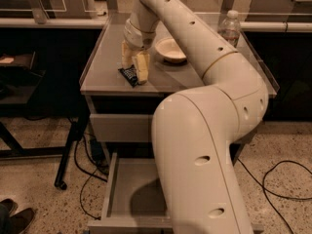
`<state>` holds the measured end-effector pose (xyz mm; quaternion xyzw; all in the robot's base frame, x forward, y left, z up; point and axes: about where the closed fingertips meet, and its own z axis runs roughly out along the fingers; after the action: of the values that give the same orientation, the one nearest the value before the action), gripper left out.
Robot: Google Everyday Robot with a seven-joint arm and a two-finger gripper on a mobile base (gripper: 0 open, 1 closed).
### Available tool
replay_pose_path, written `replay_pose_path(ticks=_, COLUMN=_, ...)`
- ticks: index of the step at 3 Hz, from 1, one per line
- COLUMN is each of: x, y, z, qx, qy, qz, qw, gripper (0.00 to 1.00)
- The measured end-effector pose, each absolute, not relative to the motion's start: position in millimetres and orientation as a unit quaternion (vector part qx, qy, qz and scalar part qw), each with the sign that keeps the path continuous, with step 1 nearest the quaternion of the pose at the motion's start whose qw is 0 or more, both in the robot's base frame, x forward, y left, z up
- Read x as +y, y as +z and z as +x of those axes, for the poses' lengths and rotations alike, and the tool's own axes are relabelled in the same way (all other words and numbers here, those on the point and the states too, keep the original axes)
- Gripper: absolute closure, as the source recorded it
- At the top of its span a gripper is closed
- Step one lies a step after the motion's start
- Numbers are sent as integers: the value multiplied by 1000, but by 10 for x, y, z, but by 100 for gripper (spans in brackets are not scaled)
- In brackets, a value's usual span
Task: Place rxbar blueberry into middle drawer
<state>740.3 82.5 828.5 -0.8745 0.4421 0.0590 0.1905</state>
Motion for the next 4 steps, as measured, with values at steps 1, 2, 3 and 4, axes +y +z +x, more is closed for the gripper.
replay_pose_path(ticks=1, x=825, y=8316, z=7403, qx=442, qy=59, qz=-875, qw=190, gripper=100)
replay_pose_path(ticks=2, x=699, y=8536, z=7402, qx=478, qy=54, qz=-848, qw=222, gripper=100)
replay_pose_path(ticks=3, x=565, y=8800, z=7356, qx=527, qy=47, qz=-810, qw=253, gripper=100)
replay_pose_path(ticks=4, x=456, y=8990, z=7198, qx=545, qy=41, qz=-792, qw=274, gripper=100)
